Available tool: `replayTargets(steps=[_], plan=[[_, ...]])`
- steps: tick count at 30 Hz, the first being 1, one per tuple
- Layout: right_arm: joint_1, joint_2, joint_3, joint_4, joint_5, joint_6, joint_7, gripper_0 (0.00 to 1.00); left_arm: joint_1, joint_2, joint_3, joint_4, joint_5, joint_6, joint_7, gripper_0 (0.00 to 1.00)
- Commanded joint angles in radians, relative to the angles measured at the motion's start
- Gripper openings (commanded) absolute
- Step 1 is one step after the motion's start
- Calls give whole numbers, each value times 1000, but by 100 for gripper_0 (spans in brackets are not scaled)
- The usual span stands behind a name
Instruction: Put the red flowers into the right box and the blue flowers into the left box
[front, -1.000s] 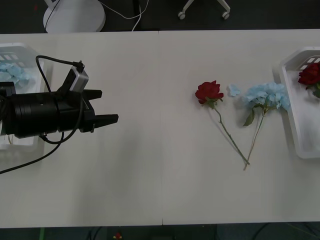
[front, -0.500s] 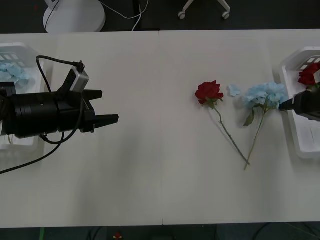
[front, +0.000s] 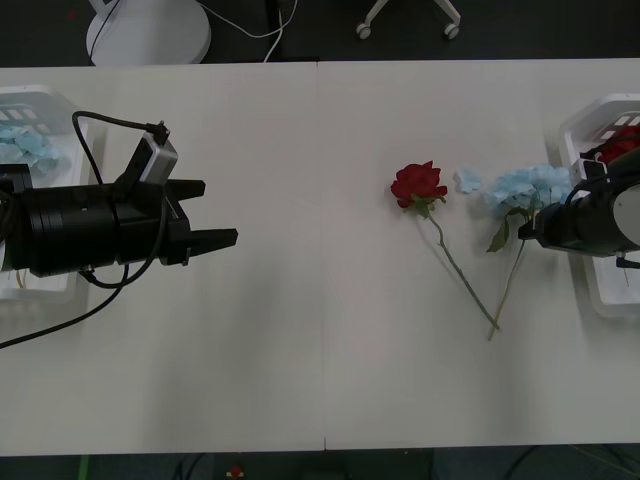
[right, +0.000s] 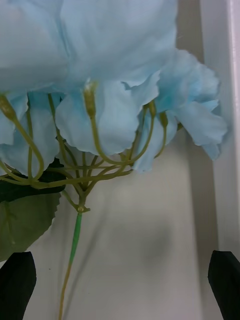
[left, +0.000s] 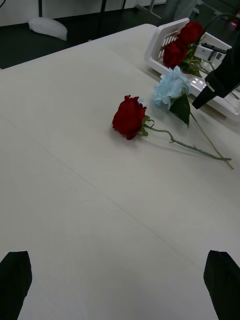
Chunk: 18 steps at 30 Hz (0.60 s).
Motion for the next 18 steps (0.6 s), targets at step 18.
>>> replayTargets(steps=[18], plan=[[-40, 162, 9, 52, 133, 13, -32, 94, -14, 18, -4, -13, 21, -17, 17, 100]])
